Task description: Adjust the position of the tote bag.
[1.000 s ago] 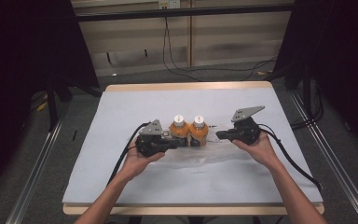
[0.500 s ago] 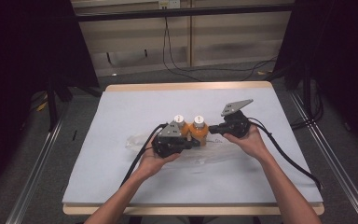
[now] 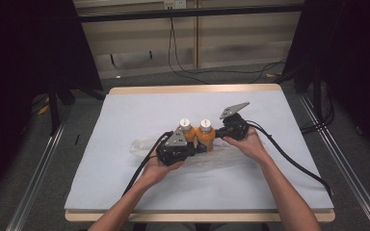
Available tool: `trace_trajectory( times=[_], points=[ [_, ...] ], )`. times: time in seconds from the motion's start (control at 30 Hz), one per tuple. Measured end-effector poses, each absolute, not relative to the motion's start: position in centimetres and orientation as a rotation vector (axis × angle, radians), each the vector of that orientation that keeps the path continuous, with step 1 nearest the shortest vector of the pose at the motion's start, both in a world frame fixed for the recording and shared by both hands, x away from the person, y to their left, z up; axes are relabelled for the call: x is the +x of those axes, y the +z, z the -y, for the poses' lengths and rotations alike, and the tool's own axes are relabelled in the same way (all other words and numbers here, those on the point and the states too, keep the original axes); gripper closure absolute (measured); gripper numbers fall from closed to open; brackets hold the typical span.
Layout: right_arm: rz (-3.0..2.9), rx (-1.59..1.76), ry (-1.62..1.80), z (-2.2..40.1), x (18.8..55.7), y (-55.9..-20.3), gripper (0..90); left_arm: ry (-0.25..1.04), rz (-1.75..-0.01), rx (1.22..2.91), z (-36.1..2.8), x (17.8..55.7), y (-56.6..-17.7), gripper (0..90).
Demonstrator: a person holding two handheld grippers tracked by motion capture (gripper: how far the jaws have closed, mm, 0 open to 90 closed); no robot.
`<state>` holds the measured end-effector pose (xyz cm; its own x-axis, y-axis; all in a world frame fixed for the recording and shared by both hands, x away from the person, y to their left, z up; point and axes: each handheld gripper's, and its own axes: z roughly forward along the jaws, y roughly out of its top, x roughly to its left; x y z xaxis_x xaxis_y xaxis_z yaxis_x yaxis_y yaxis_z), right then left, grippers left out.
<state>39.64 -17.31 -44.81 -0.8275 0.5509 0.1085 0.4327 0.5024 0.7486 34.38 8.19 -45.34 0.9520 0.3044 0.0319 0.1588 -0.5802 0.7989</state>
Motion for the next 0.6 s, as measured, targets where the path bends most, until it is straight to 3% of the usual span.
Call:
trace_trajectory(
  times=[0.6],
  points=[
    [-2.669,0.898,1.176,15.6,40.8,-47.2,90.0,0.170,-0.372,2.232,-7.9,34.1,-47.8,90.0]
  ],
)
